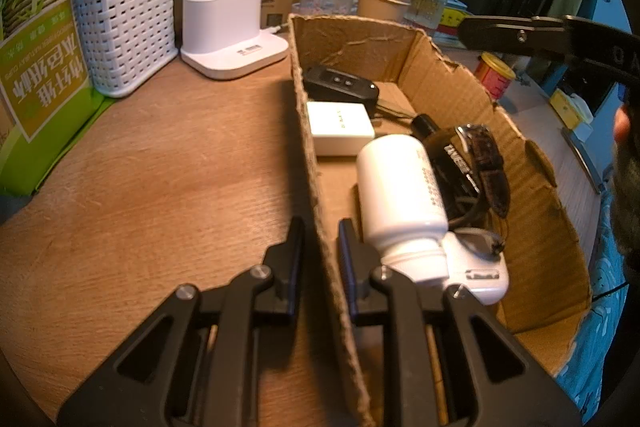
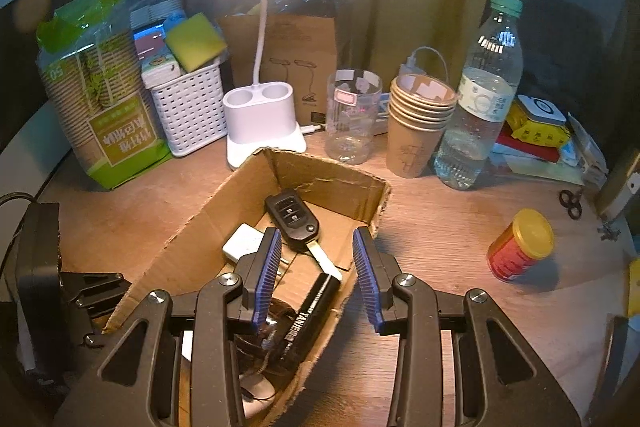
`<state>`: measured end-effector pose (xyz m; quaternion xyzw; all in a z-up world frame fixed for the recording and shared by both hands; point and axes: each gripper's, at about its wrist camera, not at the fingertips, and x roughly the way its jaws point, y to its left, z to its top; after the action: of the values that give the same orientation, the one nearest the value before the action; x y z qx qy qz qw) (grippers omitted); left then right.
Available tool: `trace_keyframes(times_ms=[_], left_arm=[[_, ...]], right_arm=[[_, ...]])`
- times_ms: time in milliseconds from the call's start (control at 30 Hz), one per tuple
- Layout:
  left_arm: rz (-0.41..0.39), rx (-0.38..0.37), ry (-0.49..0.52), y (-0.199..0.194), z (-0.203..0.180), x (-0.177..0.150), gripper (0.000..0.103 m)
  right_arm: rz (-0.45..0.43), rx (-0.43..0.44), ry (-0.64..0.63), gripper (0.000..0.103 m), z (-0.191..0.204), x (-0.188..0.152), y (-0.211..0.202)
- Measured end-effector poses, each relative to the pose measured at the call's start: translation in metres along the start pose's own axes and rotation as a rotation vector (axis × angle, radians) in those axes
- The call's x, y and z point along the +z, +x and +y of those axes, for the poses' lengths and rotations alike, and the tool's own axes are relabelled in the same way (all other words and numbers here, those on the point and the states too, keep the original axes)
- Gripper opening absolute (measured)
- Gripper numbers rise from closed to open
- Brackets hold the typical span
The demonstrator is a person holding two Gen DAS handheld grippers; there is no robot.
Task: Organize rigid objects
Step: 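Move the right tool to the red can with yellow lid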
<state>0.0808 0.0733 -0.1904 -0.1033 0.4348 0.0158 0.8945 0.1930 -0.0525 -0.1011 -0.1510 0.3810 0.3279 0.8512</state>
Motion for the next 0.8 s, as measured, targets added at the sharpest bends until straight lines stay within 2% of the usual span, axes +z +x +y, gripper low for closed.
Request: trace_keyframes(times_ms=[167, 600, 700, 800], left_arm=[[0.001, 0.001, 0.0, 0.0, 0.0, 0.0, 0.018], [0.001, 0.001, 0.0, 0.0, 0.0, 0.0, 0.018], [0.001, 0.001, 0.0, 0.0, 0.0, 0.0, 0.018], [0.001, 0.001, 0.0, 0.0, 0.0, 0.0, 0.019]], right_arm=[[-0.01, -0.015, 0.017, 0.045, -0.01, 0.0, -0.004], [-0.024, -0.082, 0.077, 0.047, -0.048, -0.004, -0.011], [-0.029, -0.098, 0.092, 0.054, -0.057, -0.006, -0.012], [-0.032, -0.119, 0.108, 0.056, -0.066, -0.007, -0.012]])
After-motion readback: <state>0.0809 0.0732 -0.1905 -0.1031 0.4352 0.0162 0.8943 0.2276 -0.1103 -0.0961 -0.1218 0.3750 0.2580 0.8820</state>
